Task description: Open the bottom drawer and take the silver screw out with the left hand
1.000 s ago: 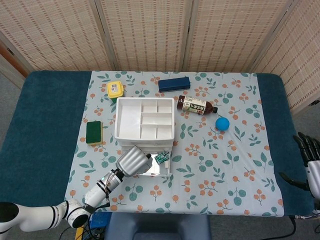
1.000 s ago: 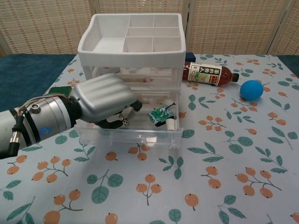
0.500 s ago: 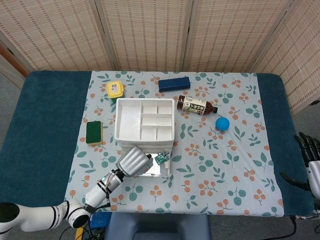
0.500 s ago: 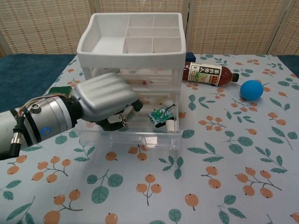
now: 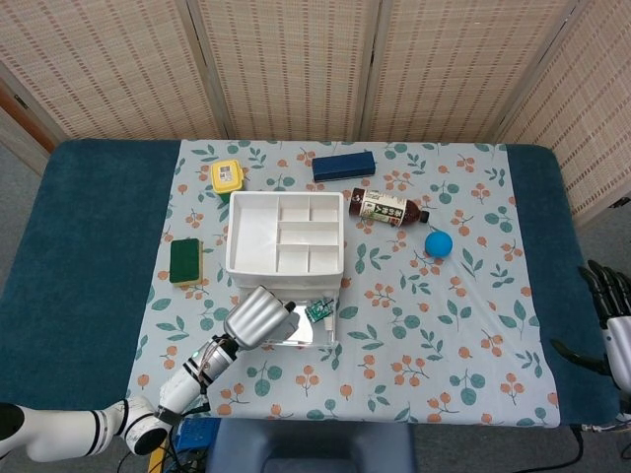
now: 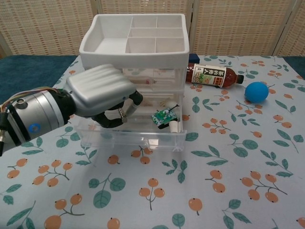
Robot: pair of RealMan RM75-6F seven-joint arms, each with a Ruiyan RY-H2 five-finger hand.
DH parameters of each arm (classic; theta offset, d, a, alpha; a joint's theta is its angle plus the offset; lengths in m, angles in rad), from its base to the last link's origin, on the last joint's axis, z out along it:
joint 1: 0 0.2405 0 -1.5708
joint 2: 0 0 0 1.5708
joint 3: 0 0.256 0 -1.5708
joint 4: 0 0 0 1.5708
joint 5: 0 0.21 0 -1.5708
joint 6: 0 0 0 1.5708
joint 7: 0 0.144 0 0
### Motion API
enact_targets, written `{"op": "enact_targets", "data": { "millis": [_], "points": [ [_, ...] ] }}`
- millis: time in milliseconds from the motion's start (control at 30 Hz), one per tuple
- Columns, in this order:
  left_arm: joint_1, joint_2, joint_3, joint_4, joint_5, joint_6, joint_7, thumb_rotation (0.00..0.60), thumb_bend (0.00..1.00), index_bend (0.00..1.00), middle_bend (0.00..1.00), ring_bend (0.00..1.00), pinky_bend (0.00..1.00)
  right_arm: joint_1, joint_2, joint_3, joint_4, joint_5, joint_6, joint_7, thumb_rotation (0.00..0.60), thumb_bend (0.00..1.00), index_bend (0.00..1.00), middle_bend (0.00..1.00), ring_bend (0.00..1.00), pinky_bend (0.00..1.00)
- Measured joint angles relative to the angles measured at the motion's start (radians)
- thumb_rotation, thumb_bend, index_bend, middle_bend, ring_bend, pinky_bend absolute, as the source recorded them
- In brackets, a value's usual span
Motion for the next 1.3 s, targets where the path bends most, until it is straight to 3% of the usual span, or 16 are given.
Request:
{"op": "enact_targets", "data": {
  "millis": [767, 1033, 1300],
  "points": [
    [0.175, 0.233, 0.044, -0.262, 0.057, 0.195, -0.113, 0.600, 0.31, 0.62, 0.99, 0.99, 1.00, 0.012, -0.002, 0.001, -0.006, -0.017, -0.002, 0.001, 0.600, 0.13, 0.00, 0.00, 0.00, 0.00],
    [0.244, 0.301, 0.063, -0.294, 0.050, 0.240, -0.112, 0.600, 0.31, 0.62, 0.99, 0.99, 1.00, 0.018, -0.008, 0.000, -0.002, -0.021, -0.007, 0.005, 0.600, 0.13, 0.00, 0.00, 0.00, 0.00],
    [0.310, 0.301, 0.091, -0.261, 0.033, 0.271, -0.112, 0.600, 0.31, 0.62, 0.99, 0.99, 1.00, 0.022, -0.011, -0.002, -0.001, -0.025, -0.008, 0.005, 0.600, 0.13, 0.00, 0.00, 0.00, 0.00]
  ]
}}
